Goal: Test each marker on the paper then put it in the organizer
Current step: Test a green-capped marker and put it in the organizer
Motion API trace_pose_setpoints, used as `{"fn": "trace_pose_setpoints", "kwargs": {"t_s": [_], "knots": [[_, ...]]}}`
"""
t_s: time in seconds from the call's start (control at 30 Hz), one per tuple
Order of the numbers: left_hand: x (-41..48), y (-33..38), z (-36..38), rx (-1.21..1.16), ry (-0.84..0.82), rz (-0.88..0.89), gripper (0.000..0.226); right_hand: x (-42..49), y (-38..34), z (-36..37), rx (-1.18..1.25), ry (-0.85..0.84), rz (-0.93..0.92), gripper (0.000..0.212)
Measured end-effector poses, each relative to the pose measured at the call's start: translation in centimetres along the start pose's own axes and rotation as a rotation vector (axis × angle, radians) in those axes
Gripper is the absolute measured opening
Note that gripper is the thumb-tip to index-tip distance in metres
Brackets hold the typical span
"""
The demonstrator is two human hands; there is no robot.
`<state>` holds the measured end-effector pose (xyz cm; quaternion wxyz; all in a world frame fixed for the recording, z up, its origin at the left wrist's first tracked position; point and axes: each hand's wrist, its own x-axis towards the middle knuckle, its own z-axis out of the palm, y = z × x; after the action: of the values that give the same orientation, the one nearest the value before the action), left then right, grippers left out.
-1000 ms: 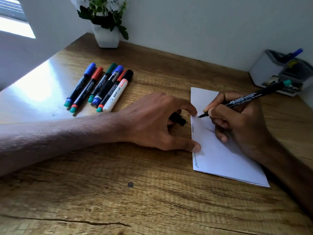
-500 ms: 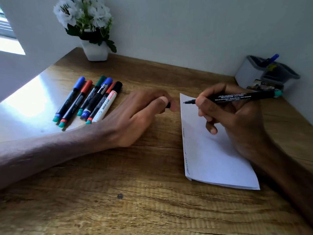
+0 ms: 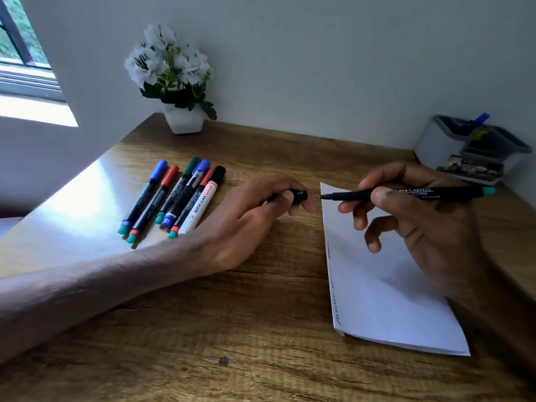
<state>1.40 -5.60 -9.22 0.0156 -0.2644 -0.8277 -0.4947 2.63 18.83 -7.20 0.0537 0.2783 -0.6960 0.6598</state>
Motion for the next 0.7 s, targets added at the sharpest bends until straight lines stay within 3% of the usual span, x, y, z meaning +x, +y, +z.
{"fn": "trace_pose_setpoints", "kwargs": {"t_s": [0.23,0.37,0.6,0.7], "knots": [[-0.13,0.27,0.11,0.002,-0.064,0.034,0.037,0.05,0.01,0.08,-0.021,-0.023,0.006,0.042],[-0.16,0.22,0.18,0.026,-0.068,0.058,0.037,-0.03,0.23,0.05,-0.060,-0.019,0.012,0.026],[-0.39,0.38,0.33,0.019,-0.070,0.087,0.029,-0.15,0.09,0.51,-0.142,-0.027,-0.010,0.023],[-0.26,0.49,0.42,-0.103,-0.040,0.111,0.026,0.04,0.03,0.51,-0.205,-0.007,-0.039,0.023]]}}
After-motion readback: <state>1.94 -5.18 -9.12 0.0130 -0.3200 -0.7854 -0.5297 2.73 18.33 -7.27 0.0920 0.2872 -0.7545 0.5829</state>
